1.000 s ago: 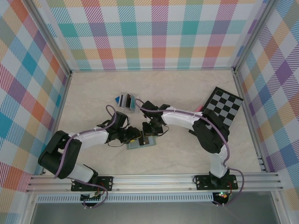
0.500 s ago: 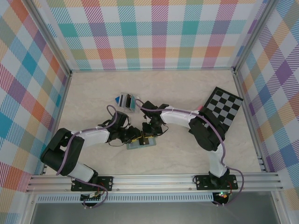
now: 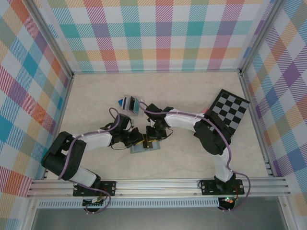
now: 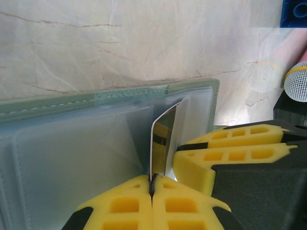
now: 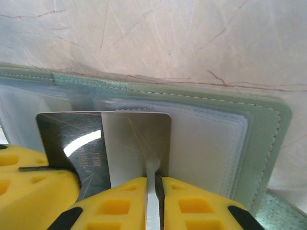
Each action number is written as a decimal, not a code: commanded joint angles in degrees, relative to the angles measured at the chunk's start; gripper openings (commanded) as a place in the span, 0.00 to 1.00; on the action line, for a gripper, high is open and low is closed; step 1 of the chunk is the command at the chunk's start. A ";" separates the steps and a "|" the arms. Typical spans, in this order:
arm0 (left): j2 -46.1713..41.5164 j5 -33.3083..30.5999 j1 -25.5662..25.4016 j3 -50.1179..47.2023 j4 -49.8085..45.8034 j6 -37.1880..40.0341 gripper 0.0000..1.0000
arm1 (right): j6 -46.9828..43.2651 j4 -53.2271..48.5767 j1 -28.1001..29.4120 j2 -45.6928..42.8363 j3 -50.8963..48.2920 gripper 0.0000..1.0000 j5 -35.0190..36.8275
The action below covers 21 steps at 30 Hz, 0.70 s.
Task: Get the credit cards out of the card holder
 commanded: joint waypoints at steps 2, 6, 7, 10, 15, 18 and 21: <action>-3.78 -3.66 0.93 1.13 -8.42 3.80 0.00 | 0.48 -1.91 -0.26 -1.14 -1.28 0.16 2.15; -8.00 -7.44 0.90 3.91 -19.14 7.50 0.00 | 1.23 -1.82 -0.28 -1.18 -3.12 0.16 3.19; -9.03 -8.54 0.91 4.87 -21.95 8.58 0.00 | 1.39 -1.52 -0.28 -1.24 -3.75 0.16 3.15; -12.41 -11.13 0.95 7.51 -28.42 10.93 0.00 | 1.52 0.04 -0.27 -2.83 -5.48 0.16 2.52; -19.18 -15.66 0.90 11.67 -36.14 13.28 0.00 | 0.48 5.27 -0.28 -10.21 -7.96 0.23 0.27; -22.19 -18.14 0.90 14.67 -39.57 14.80 0.00 | -0.19 7.68 -0.28 -15.56 -8.93 0.29 -0.41; -23.89 -22.32 0.90 18.48 -43.85 16.46 0.00 | 0.27 6.73 -0.45 -19.52 -8.51 0.37 0.49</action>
